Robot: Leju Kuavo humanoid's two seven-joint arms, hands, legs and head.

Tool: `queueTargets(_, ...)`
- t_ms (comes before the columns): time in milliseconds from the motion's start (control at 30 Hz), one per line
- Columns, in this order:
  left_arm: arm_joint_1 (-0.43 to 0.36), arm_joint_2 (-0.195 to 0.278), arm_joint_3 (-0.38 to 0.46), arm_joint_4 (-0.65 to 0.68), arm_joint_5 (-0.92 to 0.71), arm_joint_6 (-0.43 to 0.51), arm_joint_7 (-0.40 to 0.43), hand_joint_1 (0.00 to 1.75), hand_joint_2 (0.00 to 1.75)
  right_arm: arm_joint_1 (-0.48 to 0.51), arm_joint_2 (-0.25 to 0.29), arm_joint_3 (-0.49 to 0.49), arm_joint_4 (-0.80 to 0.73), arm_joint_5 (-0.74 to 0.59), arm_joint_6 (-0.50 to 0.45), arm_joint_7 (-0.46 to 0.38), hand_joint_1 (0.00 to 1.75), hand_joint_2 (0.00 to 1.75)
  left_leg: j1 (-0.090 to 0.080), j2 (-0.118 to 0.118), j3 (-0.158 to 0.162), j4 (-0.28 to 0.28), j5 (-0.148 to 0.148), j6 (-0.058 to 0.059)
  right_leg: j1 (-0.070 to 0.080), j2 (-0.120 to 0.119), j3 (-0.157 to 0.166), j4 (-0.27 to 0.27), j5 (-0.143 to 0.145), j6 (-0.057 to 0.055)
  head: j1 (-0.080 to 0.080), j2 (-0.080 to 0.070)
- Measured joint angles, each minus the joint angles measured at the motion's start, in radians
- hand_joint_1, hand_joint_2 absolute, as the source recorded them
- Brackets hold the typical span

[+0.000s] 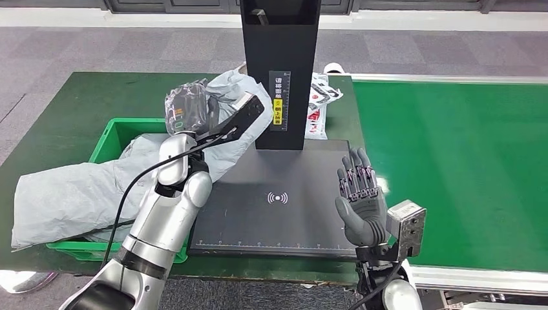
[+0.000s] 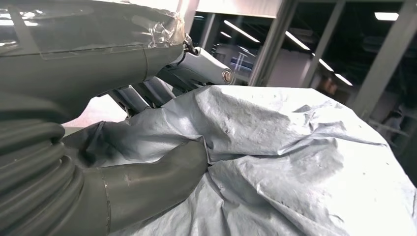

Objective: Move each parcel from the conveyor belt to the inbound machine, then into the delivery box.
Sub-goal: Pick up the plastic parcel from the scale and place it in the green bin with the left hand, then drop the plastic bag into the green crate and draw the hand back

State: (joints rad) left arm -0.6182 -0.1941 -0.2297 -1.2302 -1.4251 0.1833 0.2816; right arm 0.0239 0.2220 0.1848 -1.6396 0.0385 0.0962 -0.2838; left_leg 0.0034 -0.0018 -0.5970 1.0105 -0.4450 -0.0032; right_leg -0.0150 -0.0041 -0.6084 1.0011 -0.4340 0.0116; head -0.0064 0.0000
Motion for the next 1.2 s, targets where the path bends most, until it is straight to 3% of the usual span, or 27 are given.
queueTargets(267,0.032,0.027,0.039,-0.088,-0.064,0.071,0.039,1.75,1.75,-0.001,0.003,-0.010,0.000,-0.001,-0.008,-0.002,0.00,1.75,0.000,0.001,0.000,0.000,0.000,0.000,0.000,0.001,-0.001,0.000,0.000,0.000,0.000,0.000)
queueTargets(633,0.053,0.064,0.130,-0.209,-0.010,0.197,0.018,1.75,1.75,-0.006,0.005,-0.016,0.000,-0.016,-0.049,-0.001,0.00,1.75,0.000,0.001,-0.001,0.000,0.000,0.000,0.000,0.001,-0.001,0.000,0.000,0.000,0.000,0.000)
queueTargets(933,0.053,0.073,0.150,-0.244,0.040,0.294,-0.029,1.75,1.75,0.001,0.009,-0.025,0.000,-0.014,-0.061,0.002,0.00,1.75,0.000,0.000,-0.001,0.000,0.000,0.000,0.000,0.001,-0.002,0.000,0.000,0.000,0.000,0.000)
queueTargets(1200,0.060,0.073,0.155,-0.332,0.093,0.464,-0.132,1.75,1.75,0.025,0.009,-0.025,0.004,-0.014,-0.065,-0.002,0.00,1.75,0.000,0.000,-0.002,0.000,-0.001,-0.001,0.001,0.001,-0.002,0.000,0.000,-0.001,0.000,0.000)
